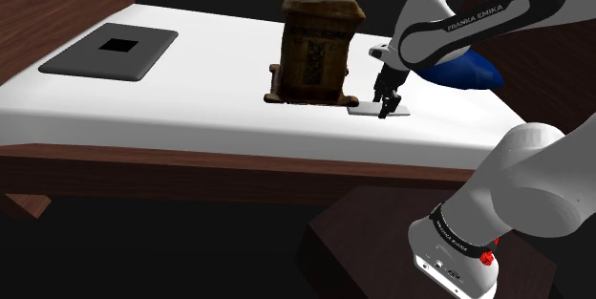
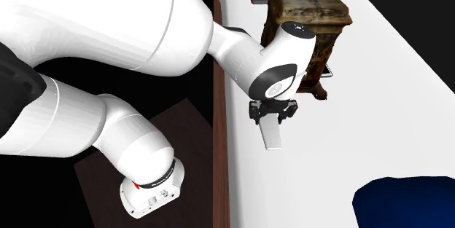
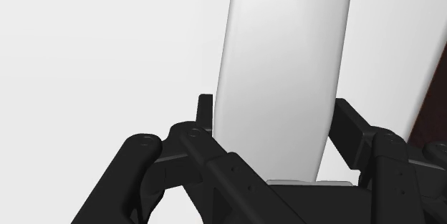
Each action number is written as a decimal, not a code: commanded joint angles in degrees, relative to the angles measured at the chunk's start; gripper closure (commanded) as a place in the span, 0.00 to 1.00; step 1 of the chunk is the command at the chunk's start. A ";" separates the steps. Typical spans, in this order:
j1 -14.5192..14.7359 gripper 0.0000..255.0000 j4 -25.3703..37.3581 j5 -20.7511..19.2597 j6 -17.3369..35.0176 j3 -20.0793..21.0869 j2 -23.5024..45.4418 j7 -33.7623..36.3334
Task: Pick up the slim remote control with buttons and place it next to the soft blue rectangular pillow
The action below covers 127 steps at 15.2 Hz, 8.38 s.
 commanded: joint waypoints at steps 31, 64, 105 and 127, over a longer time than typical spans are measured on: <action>-0.71 1.00 11.18 1.04 -22.21 5.36 -11.19 0.56; -10.72 1.00 25.42 -12.04 -33.68 -16.75 -16.42 -29.26; 12.05 1.00 31.61 -18.11 -13.52 -62.87 -7.47 -46.17; 10.62 0.00 32.15 -17.31 -14.80 -60.85 -7.16 -46.50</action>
